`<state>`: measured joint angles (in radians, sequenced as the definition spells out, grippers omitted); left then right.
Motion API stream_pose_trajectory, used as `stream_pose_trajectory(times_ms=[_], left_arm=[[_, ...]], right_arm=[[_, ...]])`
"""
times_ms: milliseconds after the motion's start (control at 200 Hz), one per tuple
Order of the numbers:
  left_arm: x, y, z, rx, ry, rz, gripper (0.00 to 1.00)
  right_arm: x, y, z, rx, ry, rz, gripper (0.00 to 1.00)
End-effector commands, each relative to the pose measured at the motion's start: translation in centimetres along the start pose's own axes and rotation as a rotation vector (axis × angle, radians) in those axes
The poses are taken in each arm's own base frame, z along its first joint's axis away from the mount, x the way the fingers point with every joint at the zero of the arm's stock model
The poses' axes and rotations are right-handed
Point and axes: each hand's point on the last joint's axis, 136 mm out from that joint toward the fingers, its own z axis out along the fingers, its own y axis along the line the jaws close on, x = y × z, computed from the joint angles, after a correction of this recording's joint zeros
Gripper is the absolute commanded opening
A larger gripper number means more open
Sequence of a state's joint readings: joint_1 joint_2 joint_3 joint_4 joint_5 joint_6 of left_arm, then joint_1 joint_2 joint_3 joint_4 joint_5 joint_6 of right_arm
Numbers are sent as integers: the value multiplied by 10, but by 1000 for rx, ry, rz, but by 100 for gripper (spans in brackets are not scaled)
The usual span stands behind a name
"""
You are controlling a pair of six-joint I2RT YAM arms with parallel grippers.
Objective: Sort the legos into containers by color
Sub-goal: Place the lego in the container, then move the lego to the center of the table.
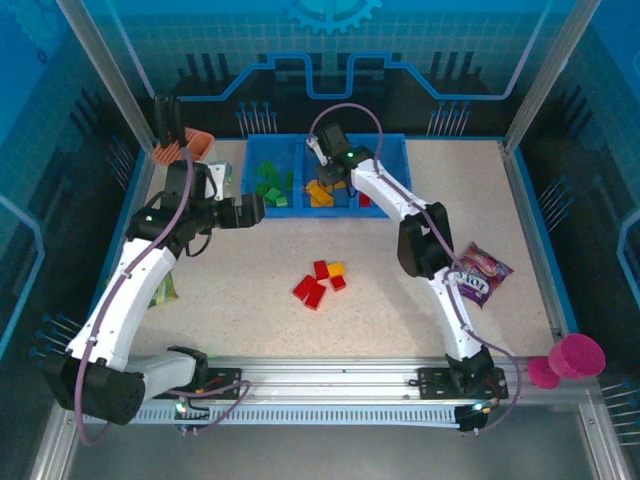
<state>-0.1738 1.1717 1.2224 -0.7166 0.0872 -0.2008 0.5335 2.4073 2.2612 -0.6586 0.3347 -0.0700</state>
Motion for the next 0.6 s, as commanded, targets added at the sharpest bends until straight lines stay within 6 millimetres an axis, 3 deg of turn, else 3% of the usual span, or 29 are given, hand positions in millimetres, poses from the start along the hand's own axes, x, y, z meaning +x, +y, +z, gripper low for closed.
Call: stream_pose_trajectory(times_ms=[0,105,235,440,595], left_arm=[[-11,-6,-14,25,-47,6,99],[-9,-8,-18,42,-53,3,99],[-6,-11,-20,60,-57,-2,99],[-3,-11,-21,71,-64,-29,99],[-1,-11,-24,73,-68,-29,99]], right_arm=[[-17,4,-77,10,-63,68,54],[13,23,-99,-44,-21,116,63],[57,48,-115,-130,56,140,65],[126,90,-121,-295,246,288,72],[168,102,-113,-323,345,378,72]])
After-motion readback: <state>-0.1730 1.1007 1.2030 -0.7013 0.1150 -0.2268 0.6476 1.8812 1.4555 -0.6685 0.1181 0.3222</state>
